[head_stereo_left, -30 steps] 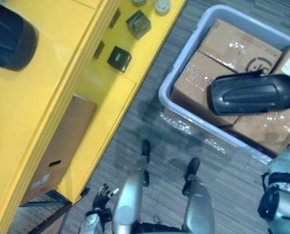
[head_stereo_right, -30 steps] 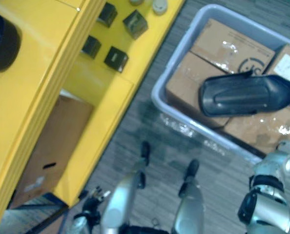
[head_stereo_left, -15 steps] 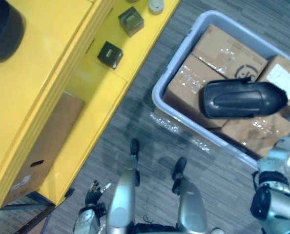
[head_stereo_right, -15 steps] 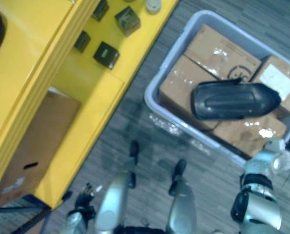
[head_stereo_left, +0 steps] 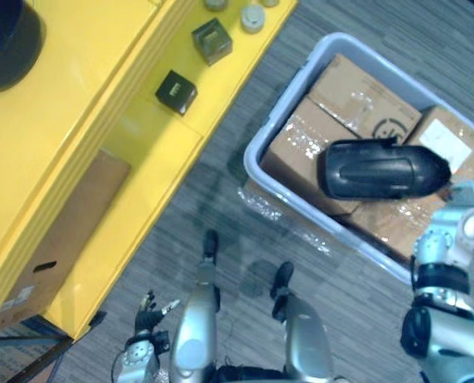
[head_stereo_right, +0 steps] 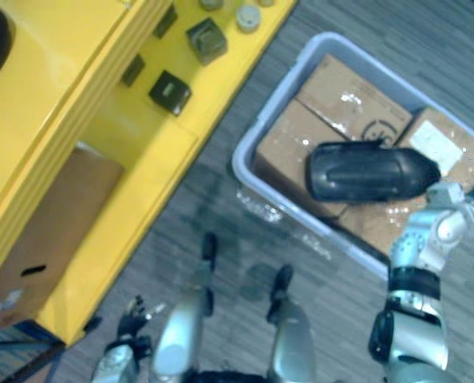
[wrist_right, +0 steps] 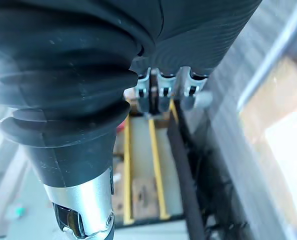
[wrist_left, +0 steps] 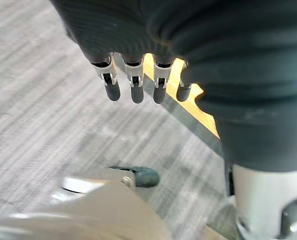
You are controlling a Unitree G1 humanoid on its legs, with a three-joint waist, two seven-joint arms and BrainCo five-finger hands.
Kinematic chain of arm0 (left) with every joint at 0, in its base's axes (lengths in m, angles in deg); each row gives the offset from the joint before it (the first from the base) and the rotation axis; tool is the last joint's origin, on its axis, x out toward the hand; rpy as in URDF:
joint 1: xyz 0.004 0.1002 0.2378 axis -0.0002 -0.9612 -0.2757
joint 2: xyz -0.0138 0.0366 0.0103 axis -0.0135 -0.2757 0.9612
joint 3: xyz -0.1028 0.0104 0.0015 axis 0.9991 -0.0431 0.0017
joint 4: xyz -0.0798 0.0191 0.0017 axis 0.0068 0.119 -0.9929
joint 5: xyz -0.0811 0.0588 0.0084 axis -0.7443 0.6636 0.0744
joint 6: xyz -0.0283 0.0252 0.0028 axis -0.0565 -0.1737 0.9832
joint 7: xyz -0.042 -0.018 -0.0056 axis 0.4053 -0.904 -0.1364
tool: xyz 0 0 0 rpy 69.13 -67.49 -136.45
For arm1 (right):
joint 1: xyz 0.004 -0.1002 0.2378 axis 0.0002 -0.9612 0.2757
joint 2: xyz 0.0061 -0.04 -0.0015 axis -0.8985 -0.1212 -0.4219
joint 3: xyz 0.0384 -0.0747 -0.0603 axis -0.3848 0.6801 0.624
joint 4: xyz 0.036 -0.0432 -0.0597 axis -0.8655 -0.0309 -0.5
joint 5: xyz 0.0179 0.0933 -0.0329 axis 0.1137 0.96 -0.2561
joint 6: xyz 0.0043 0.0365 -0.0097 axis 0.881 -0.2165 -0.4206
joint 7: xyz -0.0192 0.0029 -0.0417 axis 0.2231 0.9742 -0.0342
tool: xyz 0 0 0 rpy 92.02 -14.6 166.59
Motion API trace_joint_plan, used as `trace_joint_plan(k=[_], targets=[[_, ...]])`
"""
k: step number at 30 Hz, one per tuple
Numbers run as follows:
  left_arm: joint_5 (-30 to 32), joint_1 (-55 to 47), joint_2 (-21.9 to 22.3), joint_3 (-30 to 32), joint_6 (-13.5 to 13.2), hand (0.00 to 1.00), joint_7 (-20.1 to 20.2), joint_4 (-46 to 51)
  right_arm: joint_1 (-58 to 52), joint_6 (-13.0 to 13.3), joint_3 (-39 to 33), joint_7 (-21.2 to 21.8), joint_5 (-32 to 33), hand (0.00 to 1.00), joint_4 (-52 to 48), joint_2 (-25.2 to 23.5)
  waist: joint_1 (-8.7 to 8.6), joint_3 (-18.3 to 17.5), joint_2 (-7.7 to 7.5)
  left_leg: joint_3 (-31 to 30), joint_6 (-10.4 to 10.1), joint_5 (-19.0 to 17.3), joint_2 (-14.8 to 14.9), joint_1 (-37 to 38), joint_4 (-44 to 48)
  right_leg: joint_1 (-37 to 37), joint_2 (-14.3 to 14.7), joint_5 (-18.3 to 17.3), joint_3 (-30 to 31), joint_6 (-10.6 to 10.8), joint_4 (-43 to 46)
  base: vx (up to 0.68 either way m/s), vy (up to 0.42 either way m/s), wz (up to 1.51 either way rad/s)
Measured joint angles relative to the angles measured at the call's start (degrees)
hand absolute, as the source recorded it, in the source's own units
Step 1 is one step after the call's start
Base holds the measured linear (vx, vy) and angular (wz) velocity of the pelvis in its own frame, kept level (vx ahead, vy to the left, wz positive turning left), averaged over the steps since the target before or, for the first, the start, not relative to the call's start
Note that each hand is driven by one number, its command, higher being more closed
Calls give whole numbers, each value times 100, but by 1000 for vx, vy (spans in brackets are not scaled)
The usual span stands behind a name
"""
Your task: Walk over and take plastic housings, then place them on the shelf
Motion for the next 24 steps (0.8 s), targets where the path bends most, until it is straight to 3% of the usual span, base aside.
trace_joint_plan(k=[9,14,17,20,24], targets=[[-227,286,-29,-211,-133,0,179,-9,67,-13,-125,-392,324,0,688,0,-39,1,4,80,-4,1,93,-183,-1,-179,114,128,83,-33,-159,17,-37,-8],[-228,381,-45,-326,-99,0,152,-34,203,-161,-104,-44,562,0,1016,13,78,-2,82,16,-10,1,77,-353,0,-338,93,126,48,-33,-107,29,-26,5],[-232,432,21,-331,-72,0,141,-58,387,-285,-34,144,665,0,1379,60,189,19,221,-14,-10,4,37,-456,1,-461,20,104,34,-20,-33,27,-1,8],[-241,445,97,-518,-81,0,148,-183,636,-477,178,236,663,0,1723,389,238,27,530,-201,23,30,-102,-619,3,-594,-100,-10,-120,29,152,29,-10,28],[-463,448,152,-533,-87,0,158,-393,927,-651,247,230,677,0,2030,852,323,35,624,-307,25,31,-150,-787,63,-703,-151,-45,-212,23,209,33,-12,17]])
